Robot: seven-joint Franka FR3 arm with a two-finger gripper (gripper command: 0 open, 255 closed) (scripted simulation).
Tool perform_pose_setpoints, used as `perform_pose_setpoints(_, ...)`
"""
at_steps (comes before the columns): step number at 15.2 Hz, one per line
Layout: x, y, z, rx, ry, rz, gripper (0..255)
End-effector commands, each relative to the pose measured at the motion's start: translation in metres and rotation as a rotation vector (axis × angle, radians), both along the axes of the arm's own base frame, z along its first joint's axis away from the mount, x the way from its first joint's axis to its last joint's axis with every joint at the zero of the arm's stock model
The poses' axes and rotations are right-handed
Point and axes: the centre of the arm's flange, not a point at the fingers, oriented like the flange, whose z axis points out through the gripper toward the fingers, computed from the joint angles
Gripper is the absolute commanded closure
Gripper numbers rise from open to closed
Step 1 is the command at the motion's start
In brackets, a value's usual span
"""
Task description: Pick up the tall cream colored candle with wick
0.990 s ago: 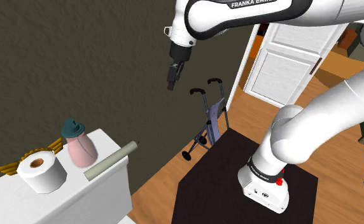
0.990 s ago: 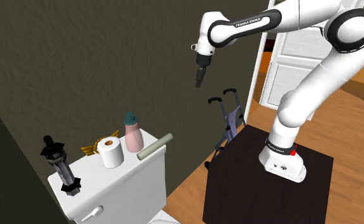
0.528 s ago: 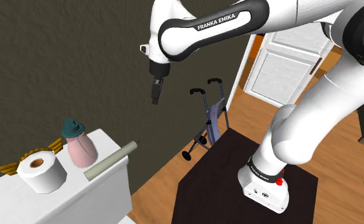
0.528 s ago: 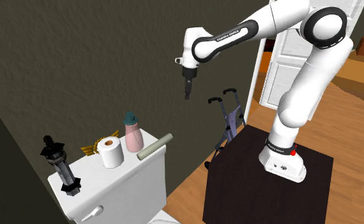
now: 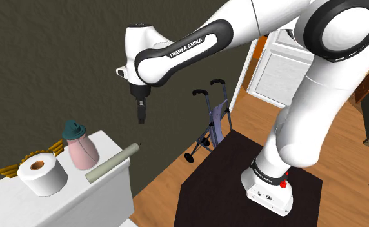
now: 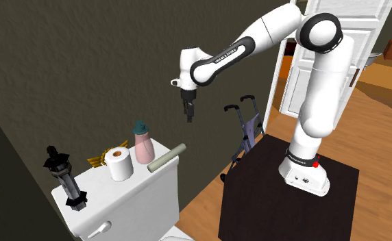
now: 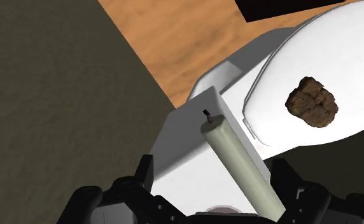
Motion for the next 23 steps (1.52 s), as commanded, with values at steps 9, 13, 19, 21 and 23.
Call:
perform_pose_setpoints(9,0.013,0.100,-0.093,-0.041,0.018,0.325,0)
perform_pose_setpoints(13,0.009,0.138,-0.131,-0.058,0.026,0.454,0)
perform_pose_setpoints(19,0.007,0.146,-0.165,-0.062,0.027,0.480,0)
perform_pose_setpoints(21,0.007,0.146,-0.176,-0.062,0.027,0.480,0)
perform_pose_setpoints(23,0.007,0.146,-0.179,-0.062,0.027,0.480,0)
